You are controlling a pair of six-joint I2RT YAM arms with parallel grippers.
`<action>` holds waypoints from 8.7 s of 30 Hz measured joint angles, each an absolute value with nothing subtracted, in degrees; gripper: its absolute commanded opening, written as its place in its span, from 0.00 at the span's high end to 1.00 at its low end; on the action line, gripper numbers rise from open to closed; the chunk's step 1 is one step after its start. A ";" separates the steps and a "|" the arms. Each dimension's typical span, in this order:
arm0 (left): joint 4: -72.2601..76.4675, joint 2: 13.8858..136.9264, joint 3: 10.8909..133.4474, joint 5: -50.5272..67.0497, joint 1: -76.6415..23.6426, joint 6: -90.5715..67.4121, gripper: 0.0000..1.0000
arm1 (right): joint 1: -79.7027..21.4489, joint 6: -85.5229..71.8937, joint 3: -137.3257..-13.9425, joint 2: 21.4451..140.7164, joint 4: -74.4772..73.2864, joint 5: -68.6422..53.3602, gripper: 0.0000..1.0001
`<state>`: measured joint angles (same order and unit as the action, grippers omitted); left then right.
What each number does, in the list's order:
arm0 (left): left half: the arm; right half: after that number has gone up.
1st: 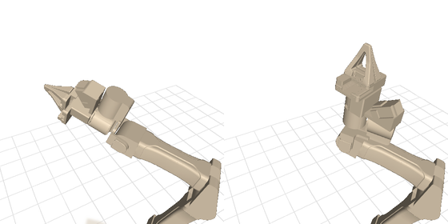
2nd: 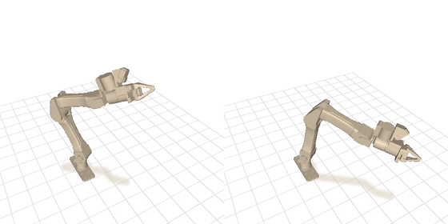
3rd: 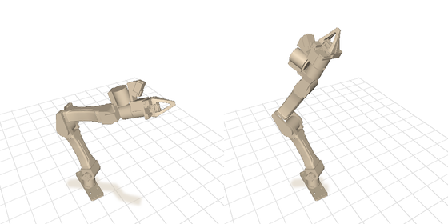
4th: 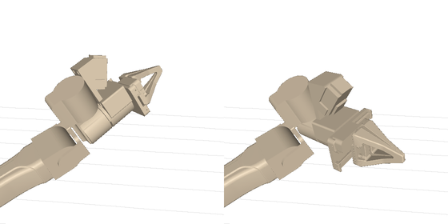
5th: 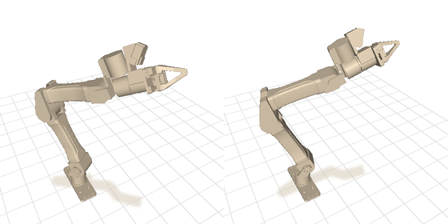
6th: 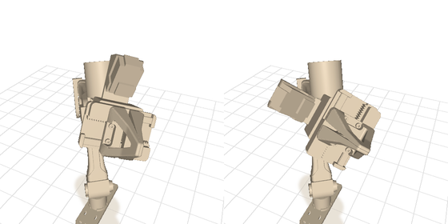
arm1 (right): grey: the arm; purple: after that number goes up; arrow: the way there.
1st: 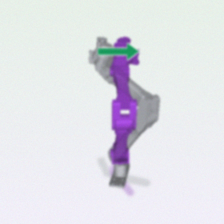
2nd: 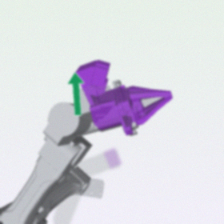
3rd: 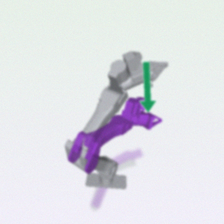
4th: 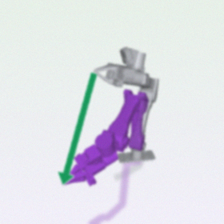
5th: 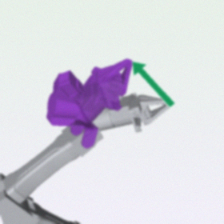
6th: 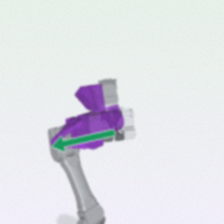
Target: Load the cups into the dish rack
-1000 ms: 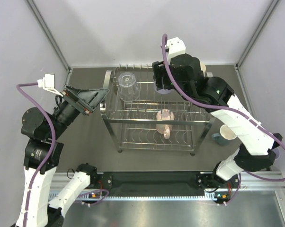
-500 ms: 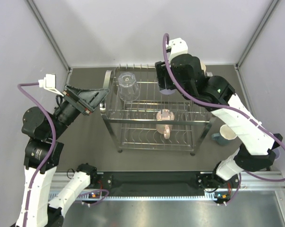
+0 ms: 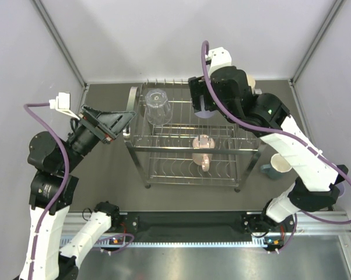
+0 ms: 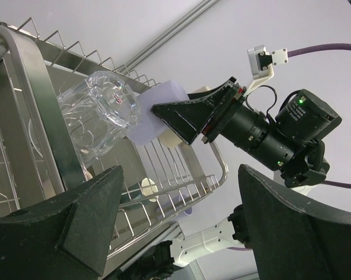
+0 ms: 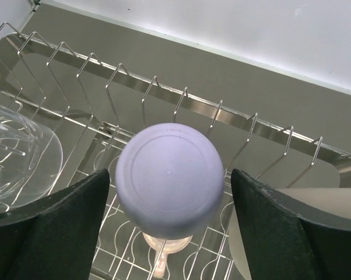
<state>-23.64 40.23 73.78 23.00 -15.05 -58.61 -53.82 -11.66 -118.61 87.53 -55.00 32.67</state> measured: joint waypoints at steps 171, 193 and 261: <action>-20.95 37.67 77.76 34.48 -17.30 -55.46 0.08 | 14.61 -31.20 -62.28 53.01 -17.72 20.69 1.00; -5.98 47.22 81.01 14.66 -17.30 -64.73 0.02 | -10.66 -67.99 -87.24 72.49 38.04 -16.40 1.00; -44.69 84.20 126.74 14.20 -35.68 -39.51 1.00 | -56.25 -20.75 -93.23 40.10 -37.04 49.74 0.41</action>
<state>-44.69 84.20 126.74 14.20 -35.68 -39.51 -56.25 -20.75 -93.23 40.10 -37.04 49.74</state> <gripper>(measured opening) 0.719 0.597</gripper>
